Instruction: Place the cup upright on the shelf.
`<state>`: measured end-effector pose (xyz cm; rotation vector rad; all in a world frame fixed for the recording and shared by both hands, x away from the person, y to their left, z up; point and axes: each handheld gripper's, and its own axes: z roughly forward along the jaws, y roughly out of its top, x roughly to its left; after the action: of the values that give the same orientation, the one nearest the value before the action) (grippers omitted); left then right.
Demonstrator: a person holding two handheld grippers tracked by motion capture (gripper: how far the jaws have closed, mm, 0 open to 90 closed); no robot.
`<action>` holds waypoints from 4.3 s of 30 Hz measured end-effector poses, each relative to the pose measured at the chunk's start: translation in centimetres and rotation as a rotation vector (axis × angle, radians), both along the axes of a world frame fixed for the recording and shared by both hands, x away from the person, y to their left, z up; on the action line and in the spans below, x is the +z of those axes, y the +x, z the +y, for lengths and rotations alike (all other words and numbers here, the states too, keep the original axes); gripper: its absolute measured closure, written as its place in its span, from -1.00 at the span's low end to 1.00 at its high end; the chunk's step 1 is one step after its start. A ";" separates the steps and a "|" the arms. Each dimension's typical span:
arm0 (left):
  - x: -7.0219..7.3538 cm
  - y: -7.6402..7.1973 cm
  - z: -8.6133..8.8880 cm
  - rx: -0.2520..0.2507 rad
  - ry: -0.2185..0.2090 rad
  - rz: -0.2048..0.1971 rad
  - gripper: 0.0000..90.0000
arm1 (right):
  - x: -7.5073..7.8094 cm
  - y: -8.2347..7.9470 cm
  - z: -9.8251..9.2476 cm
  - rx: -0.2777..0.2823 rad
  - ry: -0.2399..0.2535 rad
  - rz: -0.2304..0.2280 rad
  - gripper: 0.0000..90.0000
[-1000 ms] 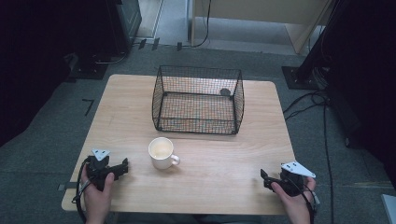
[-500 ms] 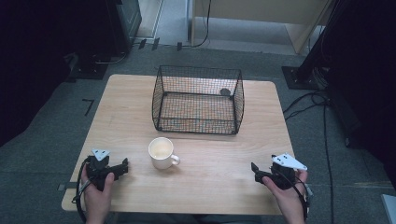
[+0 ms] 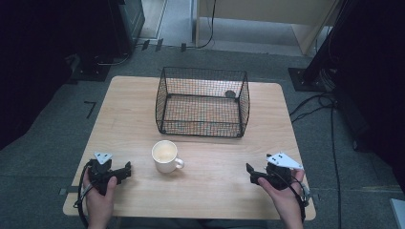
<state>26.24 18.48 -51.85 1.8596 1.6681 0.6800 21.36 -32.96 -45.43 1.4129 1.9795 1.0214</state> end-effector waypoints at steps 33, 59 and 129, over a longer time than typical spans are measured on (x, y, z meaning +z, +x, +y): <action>0.0 0.0 0.0 0.000 0.000 0.000 -0.95 | 1.4 1.0 5.8 0.123 0.045 -0.030 -0.55; 0.0 0.0 0.0 0.000 0.000 0.000 -0.95 | 2.5 1.9 10.8 0.265 0.085 -0.060 -0.39; 0.0 0.0 0.0 0.000 0.000 0.000 -0.95 | -0.8 4.2 21.4 0.447 0.037 0.075 0.28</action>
<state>26.24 18.49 -51.84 1.8598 1.6678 0.6800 25.54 -11.52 -46.22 1.0582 2.4078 1.2090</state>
